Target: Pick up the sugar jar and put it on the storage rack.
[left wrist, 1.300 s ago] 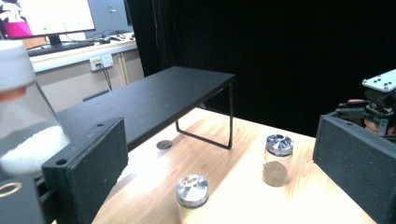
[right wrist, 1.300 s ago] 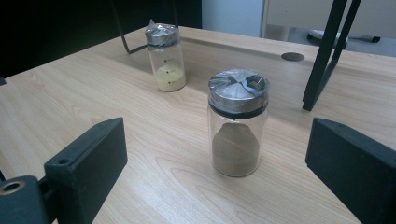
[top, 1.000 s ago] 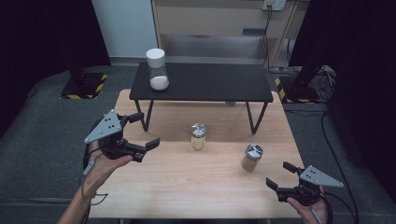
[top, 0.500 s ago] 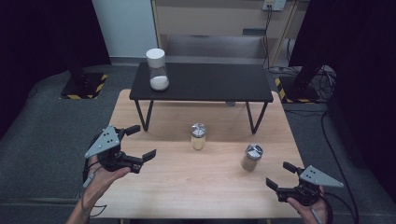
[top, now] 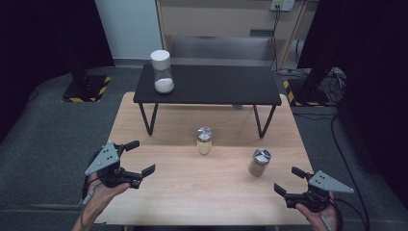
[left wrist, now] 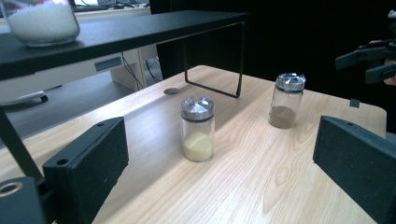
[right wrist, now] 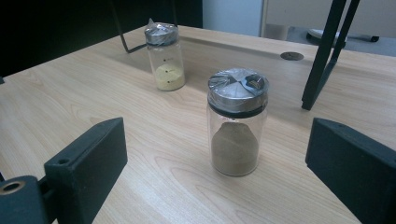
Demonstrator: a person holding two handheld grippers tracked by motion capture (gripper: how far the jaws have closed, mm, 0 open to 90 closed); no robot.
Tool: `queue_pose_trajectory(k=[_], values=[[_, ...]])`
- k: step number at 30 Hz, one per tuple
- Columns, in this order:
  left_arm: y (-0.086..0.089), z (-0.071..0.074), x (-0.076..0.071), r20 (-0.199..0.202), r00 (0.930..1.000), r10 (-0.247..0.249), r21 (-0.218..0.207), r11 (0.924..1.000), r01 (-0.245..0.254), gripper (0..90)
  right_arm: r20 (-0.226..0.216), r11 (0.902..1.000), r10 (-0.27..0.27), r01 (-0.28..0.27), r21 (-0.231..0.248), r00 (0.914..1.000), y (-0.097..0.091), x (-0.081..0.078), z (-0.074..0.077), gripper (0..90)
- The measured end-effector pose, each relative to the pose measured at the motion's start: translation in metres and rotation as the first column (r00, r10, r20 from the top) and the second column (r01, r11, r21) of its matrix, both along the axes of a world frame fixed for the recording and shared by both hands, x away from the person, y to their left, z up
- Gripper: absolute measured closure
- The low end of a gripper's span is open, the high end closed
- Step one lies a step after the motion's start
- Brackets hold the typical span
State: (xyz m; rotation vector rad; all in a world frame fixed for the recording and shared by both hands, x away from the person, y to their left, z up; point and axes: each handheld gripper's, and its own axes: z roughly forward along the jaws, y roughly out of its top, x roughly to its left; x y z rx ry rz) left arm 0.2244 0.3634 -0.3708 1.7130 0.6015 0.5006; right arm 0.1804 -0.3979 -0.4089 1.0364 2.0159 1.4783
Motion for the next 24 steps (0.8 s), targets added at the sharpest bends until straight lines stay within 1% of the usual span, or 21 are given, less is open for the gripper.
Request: queue_pose_trajectory(k=[3,6,14,24], values=[[0.003,-0.009,-0.004,0.002,1.0000,0.007,-0.015,0.9999,-0.007,2.4,-0.001,1.0000,0.000,0.000,0.001,1.0000,0.000,0.000,0.000,6.1],[0.004,-0.013,-0.006,-0.006,0.9999,0.008,0.000,1.0000,-0.008,2.5,-0.001,1.0000,0.000,0.000,0.000,1.0000,0.000,0.000,0.000,6.1],[0.009,-0.028,-0.011,-0.025,0.9995,0.016,-0.002,0.9999,-0.016,2.7,-0.002,1.0000,-0.001,0.001,0.001,1.0000,0.000,0.000,0.000,6.1],[0.015,-0.040,-0.019,-0.036,0.9986,0.039,0.018,0.9991,-0.039,3.3,-0.001,1.0000,-0.001,0.001,0.000,1.0000,0.000,0.000,0.000,6.1]])
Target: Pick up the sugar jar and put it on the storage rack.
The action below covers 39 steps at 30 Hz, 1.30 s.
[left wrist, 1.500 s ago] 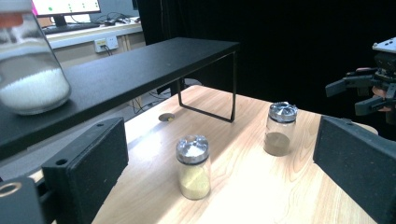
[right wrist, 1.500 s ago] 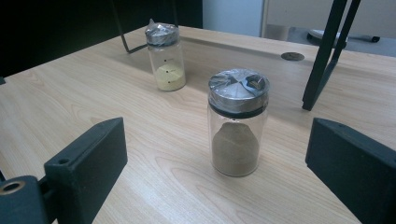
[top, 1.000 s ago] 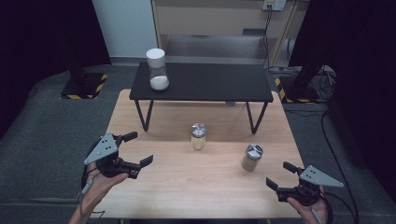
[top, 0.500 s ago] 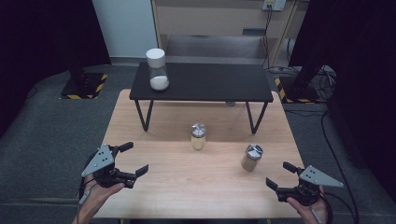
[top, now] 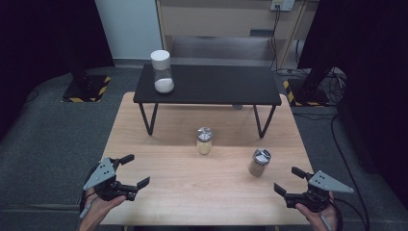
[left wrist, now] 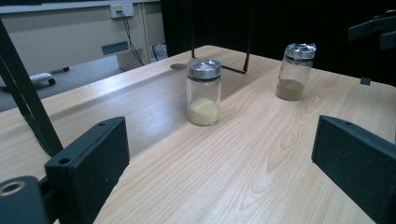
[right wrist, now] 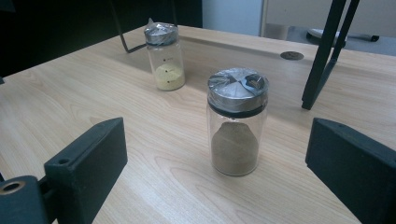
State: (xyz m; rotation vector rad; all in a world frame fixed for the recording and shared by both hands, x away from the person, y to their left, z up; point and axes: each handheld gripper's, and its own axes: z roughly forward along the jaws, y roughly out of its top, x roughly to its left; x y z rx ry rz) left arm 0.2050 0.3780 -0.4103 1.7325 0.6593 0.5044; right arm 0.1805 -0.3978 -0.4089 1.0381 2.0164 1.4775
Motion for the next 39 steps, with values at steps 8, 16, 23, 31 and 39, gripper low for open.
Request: queue_pose_trajectory(k=[8,16,23,31,39], values=[[0.004,-0.006,-0.002,-0.018,0.9998,0.001,-0.003,1.0000,-0.001,3.2,0.003,1.0000,0.002,-0.002,0.001,1.0000,-0.001,0.000,0.000,6.1],[0.014,-0.013,-0.001,-0.005,0.9999,-0.013,-0.038,0.9992,0.013,3.1,-0.001,1.0000,0.001,0.000,0.002,1.0000,0.000,0.001,0.000,6.1],[0.020,-0.017,0.002,-0.005,0.9994,-0.033,-0.057,0.9978,0.033,1.1,-0.002,1.0000,0.007,-0.007,0.004,1.0000,0.000,0.002,-0.001,6.1],[0.025,-0.019,0.004,-0.009,0.9989,-0.047,-0.066,0.9968,0.046,0.8,-0.001,0.9999,-0.003,0.003,0.012,1.0000,-0.001,0.001,-0.001,6.0],[0.027,-0.020,0.004,-0.010,0.9992,-0.038,-0.078,0.9962,0.037,0.9,-0.002,0.9999,-0.001,0.001,0.011,1.0000,-0.001,0.001,-0.002,6.0]])
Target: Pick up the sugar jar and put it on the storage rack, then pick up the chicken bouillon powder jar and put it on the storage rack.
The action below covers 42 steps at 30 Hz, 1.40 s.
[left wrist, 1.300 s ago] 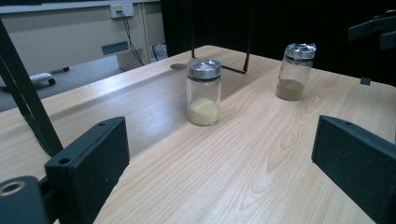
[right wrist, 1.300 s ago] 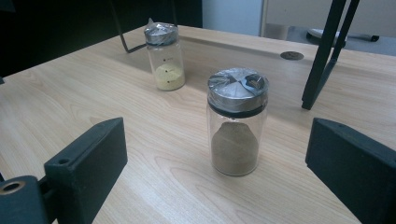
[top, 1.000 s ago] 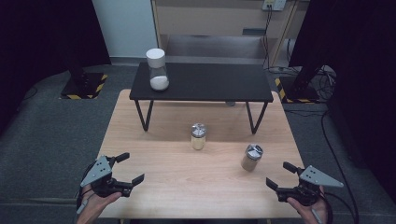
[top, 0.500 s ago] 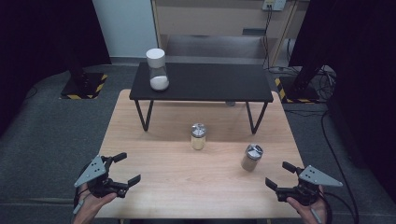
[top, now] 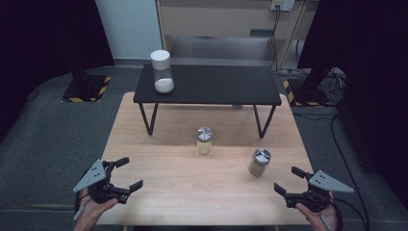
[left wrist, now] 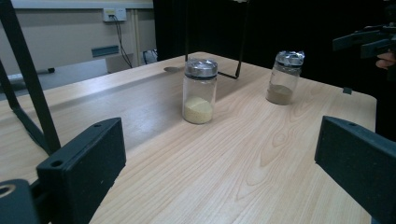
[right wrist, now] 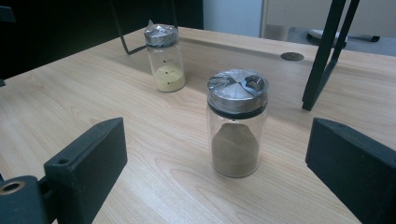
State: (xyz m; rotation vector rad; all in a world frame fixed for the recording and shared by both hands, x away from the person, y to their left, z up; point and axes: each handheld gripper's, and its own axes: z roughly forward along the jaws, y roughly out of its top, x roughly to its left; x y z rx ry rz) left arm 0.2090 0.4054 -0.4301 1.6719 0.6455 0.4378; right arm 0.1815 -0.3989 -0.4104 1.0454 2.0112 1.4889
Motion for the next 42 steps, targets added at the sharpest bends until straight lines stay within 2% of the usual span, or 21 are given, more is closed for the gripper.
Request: queue_pose_trajectory(k=[4,8,17,24,30,37,42], values=[[0.001,-0.001,0.001,-0.003,1.0000,-0.004,-0.010,0.9999,0.004,1.0,-0.001,1.0000,0.000,0.000,0.002,1.0000,-0.001,0.000,0.000,6.0],[0.000,0.000,0.002,-0.003,0.9999,-0.011,0.000,0.9999,0.011,1.1,0.002,1.0000,-0.001,0.001,-0.003,1.0000,0.000,-0.001,0.000,6.0],[-0.001,0.000,0.002,-0.004,0.9999,-0.014,-0.002,0.9999,0.014,1.1,0.022,0.9996,-0.009,0.009,0.028,0.9997,-0.003,-0.005,-0.001,4.6],[-0.001,0.000,0.003,-0.007,0.9998,-0.018,-0.001,0.9998,0.018,1.1,0.038,0.9997,-0.012,0.011,0.021,0.9992,-0.002,-0.006,0.000,3.8],[-0.001,0.000,0.003,-0.008,0.9998,-0.019,0.001,0.9998,0.019,1.1,0.027,0.9996,-0.012,0.011,0.027,0.9996,-0.002,-0.005,0.001,3.9],[-0.002,0.000,0.004,-0.007,0.9997,-0.025,0.004,0.9997,0.025,1.1,0.034,0.9997,-0.008,0.008,0.021,0.9994,0.001,-0.005,0.005,4.1],[-0.001,0.000,0.004,-0.007,0.9997,-0.024,0.002,0.9997,0.024,1.1,0.022,0.9997,0.013,-0.013,0.020,0.9997,0.003,0.000,0.010,4.1]])
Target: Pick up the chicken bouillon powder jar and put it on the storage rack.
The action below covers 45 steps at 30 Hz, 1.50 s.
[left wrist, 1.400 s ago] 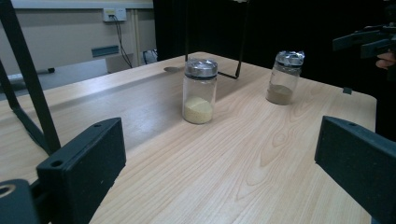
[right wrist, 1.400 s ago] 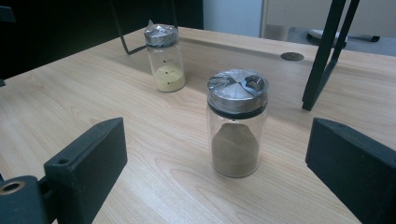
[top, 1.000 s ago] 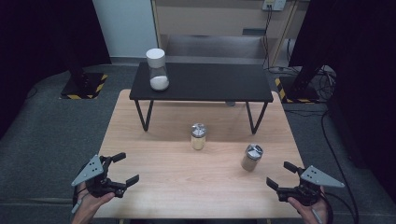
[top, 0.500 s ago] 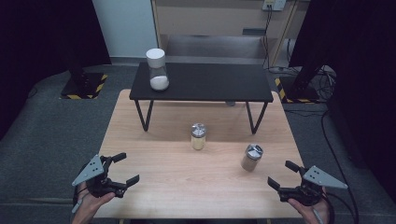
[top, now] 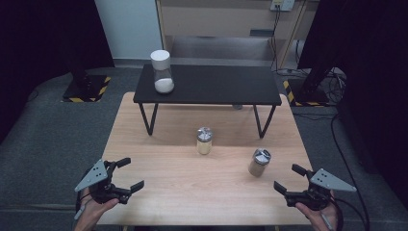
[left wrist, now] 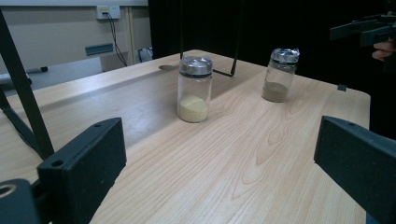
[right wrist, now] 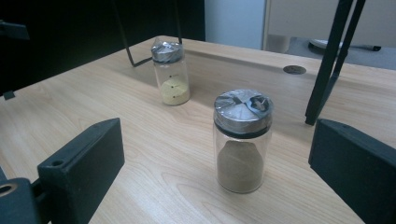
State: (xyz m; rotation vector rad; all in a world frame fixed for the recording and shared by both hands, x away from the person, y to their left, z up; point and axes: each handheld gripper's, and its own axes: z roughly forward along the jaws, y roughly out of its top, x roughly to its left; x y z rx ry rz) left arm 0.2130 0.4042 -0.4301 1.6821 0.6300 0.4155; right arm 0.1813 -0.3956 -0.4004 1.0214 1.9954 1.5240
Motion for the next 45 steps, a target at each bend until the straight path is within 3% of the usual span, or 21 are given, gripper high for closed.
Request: queue_pose_trajectory(k=[12,27,45], values=[[-0.001,0.000,0.001,-0.005,1.0000,-0.002,0.004,1.0000,0.002,1.1,0.000,0.9993,0.037,-0.037,-0.010,0.9993,0.008,0.011,0.019,4.3],[0.000,0.000,0.000,-0.007,1.0000,0.001,0.002,1.0000,-0.001,1.2,-0.003,0.9961,0.086,-0.086,-0.021,0.9963,0.023,0.039,0.040,4.7],[-0.001,0.001,0.001,-0.012,0.9999,-0.007,0.012,0.9999,0.007,1.3,-0.016,0.9911,0.130,-0.131,-0.024,0.9914,0.043,0.066,0.052,4.8]])
